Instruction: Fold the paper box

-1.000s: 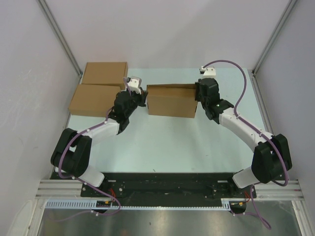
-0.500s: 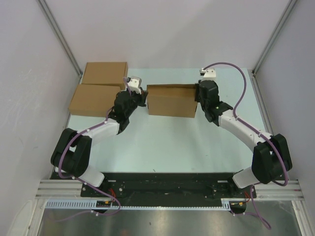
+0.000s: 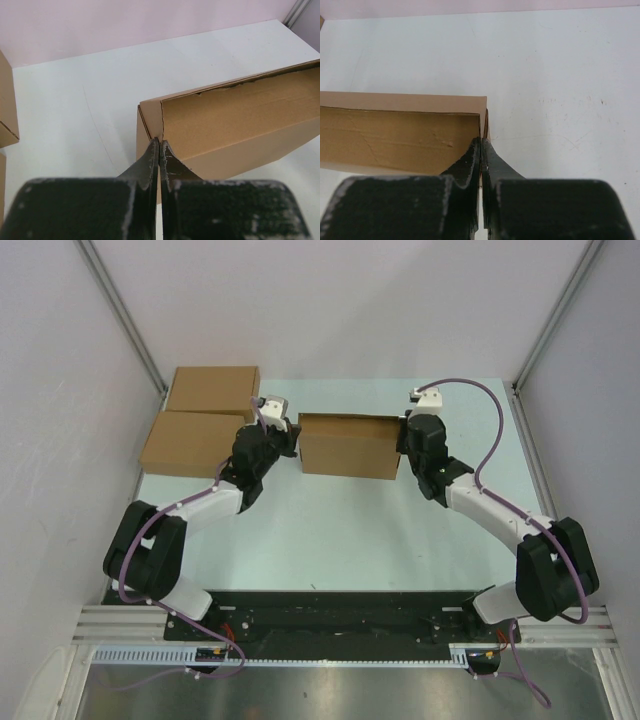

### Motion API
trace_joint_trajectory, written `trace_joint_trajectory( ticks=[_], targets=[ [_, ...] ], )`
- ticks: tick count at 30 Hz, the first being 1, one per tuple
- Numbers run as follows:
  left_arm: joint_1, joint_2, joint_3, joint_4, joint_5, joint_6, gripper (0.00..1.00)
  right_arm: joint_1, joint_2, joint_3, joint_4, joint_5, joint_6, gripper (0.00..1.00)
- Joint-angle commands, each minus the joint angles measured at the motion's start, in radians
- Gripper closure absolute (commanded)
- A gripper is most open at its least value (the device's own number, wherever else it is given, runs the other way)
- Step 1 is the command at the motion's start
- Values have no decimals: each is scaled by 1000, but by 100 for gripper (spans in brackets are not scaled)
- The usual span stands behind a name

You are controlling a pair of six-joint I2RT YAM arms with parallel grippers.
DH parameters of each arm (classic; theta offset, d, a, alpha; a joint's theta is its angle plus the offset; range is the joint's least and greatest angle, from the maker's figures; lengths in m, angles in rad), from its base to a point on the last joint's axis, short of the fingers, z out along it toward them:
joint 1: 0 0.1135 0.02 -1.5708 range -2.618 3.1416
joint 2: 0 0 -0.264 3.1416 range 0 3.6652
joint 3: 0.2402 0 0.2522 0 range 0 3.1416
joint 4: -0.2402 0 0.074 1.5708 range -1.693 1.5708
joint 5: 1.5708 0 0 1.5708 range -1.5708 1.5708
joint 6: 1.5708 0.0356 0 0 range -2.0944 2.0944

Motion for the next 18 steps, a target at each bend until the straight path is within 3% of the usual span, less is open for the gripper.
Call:
trace_joint_trajectory(
  ticks=[1, 14, 15, 16, 18],
  targets=[
    [-25, 54, -22, -218, 47, -22, 100, 0, -6, -65, -76, -1, 22, 100],
    [-30, 62, -20, -219, 47, -20, 100, -10, -8, -116, -77, 8, 51, 100],
    [-30, 62, -20, -219, 44, -20, 99, -8, -17, -116, -85, 14, 50, 95],
    [-31, 62, -20, -221, 43, -20, 100, 0, -40, -116, -88, 29, 45, 82],
    [-30, 62, -17, -224, 43, -19, 100, 6, -66, -115, -97, 45, 44, 68]
  ],
)
